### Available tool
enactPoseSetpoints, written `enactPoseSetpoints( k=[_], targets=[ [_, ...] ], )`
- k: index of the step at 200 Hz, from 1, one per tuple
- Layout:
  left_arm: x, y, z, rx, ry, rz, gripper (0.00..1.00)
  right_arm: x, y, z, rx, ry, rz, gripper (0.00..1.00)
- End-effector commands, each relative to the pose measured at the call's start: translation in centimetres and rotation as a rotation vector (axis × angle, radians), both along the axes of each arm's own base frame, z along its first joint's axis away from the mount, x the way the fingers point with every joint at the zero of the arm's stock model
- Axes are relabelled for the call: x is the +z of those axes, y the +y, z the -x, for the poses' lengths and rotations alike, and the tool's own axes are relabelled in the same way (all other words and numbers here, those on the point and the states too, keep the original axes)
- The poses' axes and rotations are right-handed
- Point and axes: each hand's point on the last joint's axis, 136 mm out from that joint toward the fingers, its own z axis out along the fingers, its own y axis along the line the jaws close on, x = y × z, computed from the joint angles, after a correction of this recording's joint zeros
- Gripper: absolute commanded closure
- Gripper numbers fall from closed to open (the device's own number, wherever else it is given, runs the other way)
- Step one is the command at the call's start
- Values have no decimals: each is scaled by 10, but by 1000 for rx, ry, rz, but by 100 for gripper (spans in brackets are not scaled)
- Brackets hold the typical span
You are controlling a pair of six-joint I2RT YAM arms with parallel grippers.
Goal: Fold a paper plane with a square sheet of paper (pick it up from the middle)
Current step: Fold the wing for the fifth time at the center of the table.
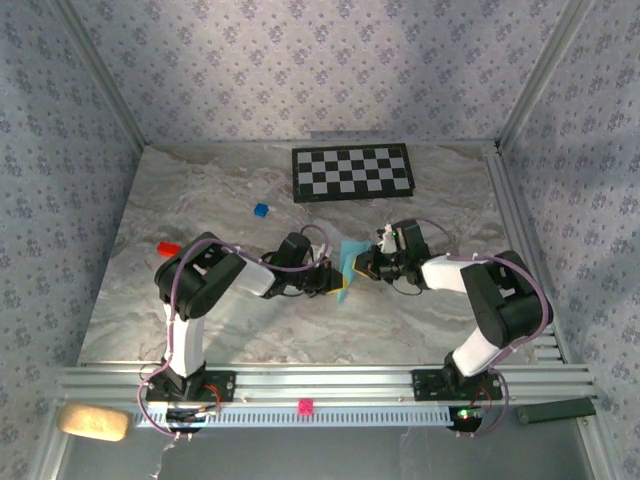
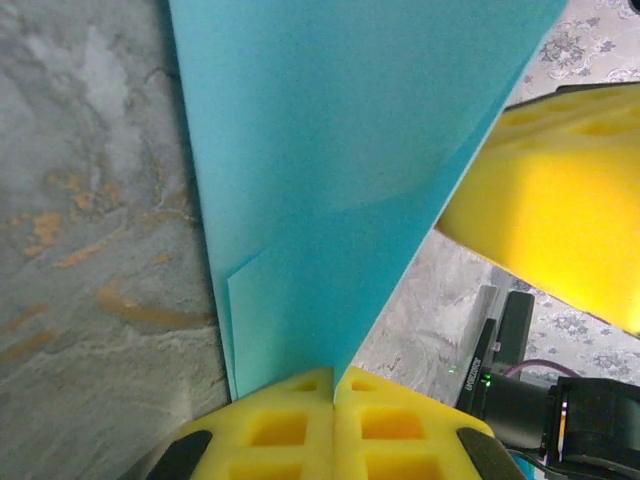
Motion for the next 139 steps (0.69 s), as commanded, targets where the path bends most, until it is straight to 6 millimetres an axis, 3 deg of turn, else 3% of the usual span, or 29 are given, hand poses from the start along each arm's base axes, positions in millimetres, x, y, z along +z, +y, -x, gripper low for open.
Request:
enactPoseSetpoints(
  k=[1,139],
  targets=[
    [-23,2,14,4,42,-37,100,13,8,-11,37,-53,-43,93],
    [-40,11,16,56,112,-41,100,-1,7,-23,28,-22,-50,93]
  ],
)
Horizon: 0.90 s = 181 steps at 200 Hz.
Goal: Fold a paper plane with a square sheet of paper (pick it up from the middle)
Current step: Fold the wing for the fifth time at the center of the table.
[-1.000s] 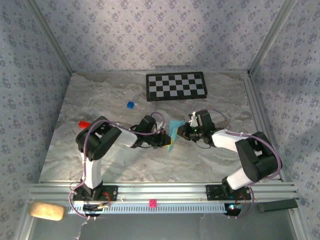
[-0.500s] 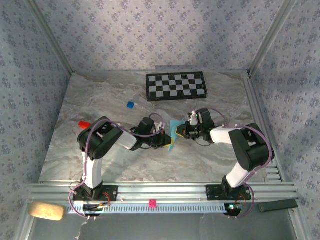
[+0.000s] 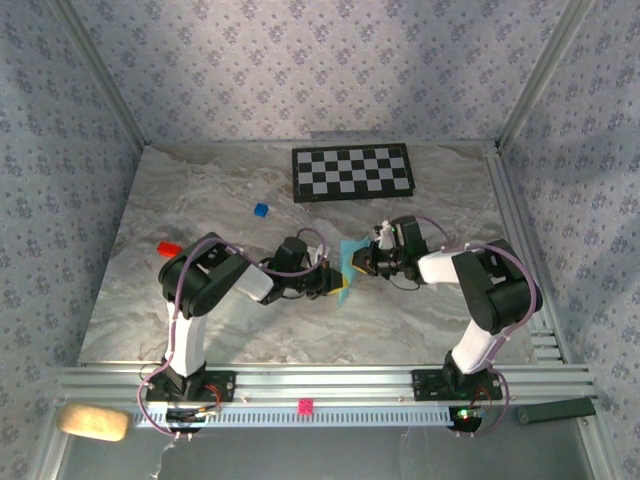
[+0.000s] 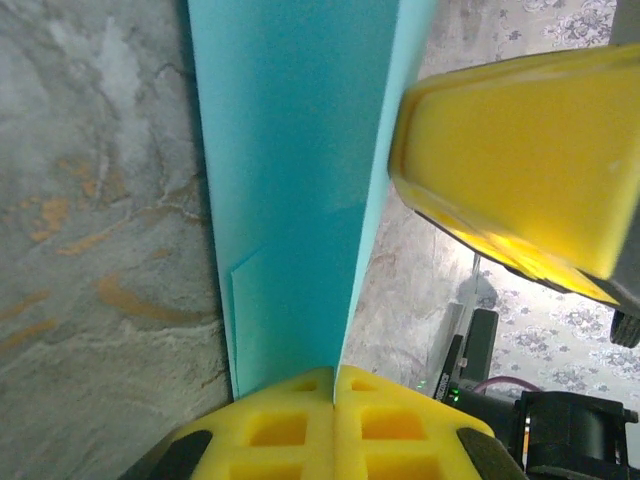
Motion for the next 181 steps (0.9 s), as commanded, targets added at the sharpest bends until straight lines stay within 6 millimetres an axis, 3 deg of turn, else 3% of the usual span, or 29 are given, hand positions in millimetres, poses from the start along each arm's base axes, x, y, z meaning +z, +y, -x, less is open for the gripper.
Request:
enactPoseSetpoints(
  k=[1,181],
  targets=[
    [-41,12,17,-6,80,-102,100,2,0,-9,1,-13,-2,93],
    [-66,29,23,39,172,-175,100,-18,-3,-13,2,32,3,91]
  ],
)
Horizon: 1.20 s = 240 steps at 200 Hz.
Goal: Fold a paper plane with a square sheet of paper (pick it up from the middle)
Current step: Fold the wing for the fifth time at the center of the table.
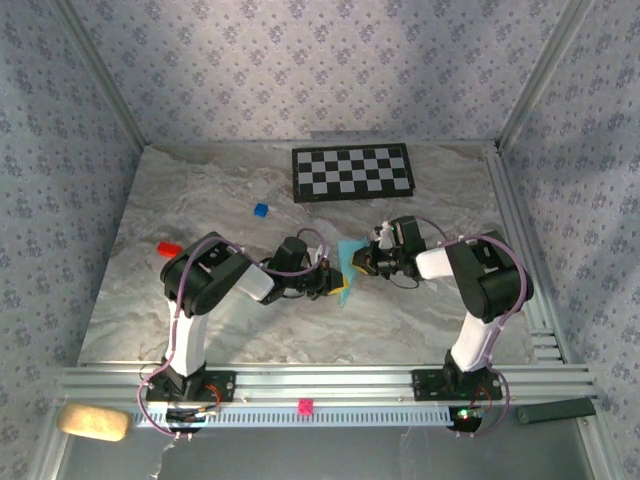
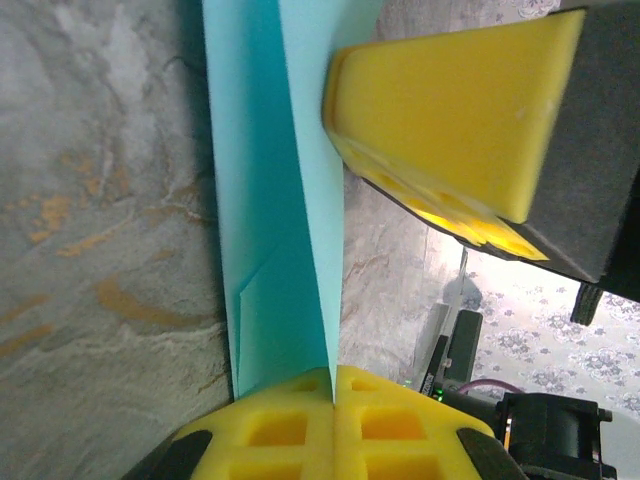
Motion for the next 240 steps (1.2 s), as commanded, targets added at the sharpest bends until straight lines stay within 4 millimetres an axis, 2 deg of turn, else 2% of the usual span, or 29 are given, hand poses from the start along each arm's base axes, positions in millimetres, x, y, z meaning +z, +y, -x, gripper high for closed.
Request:
enactPoseSetpoints(
  k=[1,54,100,142,169,201,225,240],
  targets=[
    [-65,30,23,26,131,-190,100,-1,0,-6,6,-11,1,91],
    [-69,34,26,25,135,-209,100,-23,-8,0,-6,65,77,92],
    [-56,29,36,-64,112,-203,88,-33,-13,6,-23,108,106,93],
    [-47,26,46,-120,98,-220,91,-34,-13,7,-22,118,129,93],
    [-46,24,50,-137,98,-210,100,-36,-13,10,-14,130,143,93],
    [-43,21,55,-170,100,-196,100,-39,-15,12,-12,139,172,93],
    [-42,23,59,-183,105,-203,90,-42,-19,14,-15,152,198,93],
    [-38,22,62,-199,98,-195,94,-43,-19,14,-15,155,208,93]
  ],
)
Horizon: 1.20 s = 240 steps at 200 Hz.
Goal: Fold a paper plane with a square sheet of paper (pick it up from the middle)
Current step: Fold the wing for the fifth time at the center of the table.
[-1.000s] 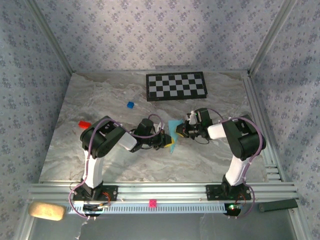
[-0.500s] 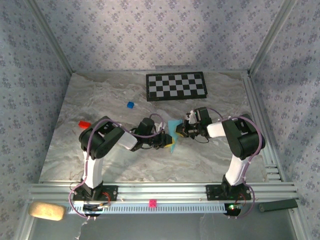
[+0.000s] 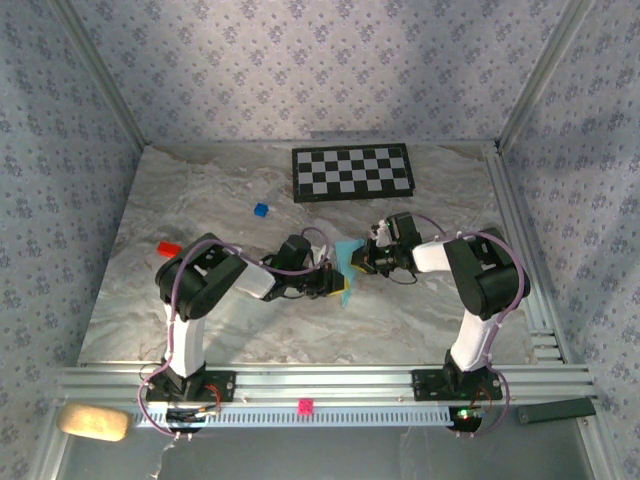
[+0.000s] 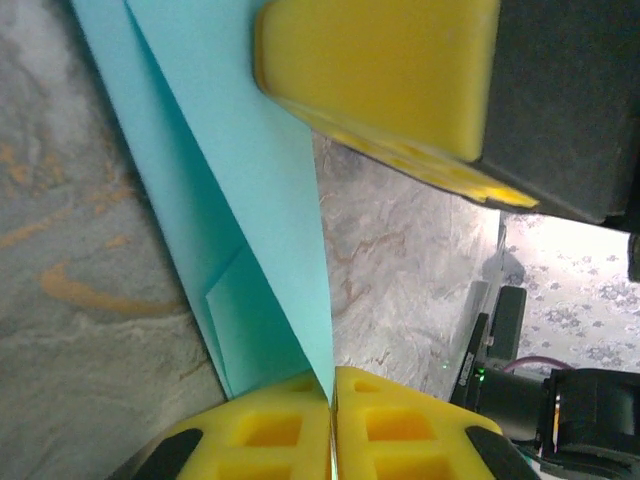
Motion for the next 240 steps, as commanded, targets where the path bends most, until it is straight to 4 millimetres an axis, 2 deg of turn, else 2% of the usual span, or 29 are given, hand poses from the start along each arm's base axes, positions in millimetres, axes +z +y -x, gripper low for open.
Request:
enactPoseSetpoints(
  k=[1,21,55,71,89,118,143,163,191,206,226,240],
  targets=[
    [-37,22,53,-104,177,-137,94,-35,-20,16,-29,91,148,93],
    [-31,20,59,-143,168,-135,93,-37,-20,17,-28,102,155,94],
    [-32,19,64,-178,164,-153,95,-38,-22,20,-22,114,172,95],
    [-32,19,66,-186,168,-150,88,-39,-23,21,-19,116,184,95],
    [-30,19,67,-192,162,-149,88,-40,-24,21,-19,120,195,96],
    [-29,20,72,-214,161,-156,100,-40,-25,22,-20,120,212,96],
    [-32,22,76,-224,166,-168,100,-41,-26,23,-15,124,225,96],
    [-30,20,78,-229,161,-165,89,-42,-26,23,-13,126,231,96],
    [-28,20,81,-233,156,-169,89,-44,-28,23,-17,130,243,96],
    [-27,21,83,-237,154,-168,89,-44,-28,24,-17,132,246,96],
    [-30,23,85,-241,156,-179,98,-45,-29,24,-19,131,251,96],
    [-32,24,87,-245,162,-184,98,-46,-29,25,-18,135,252,96]
  ],
)
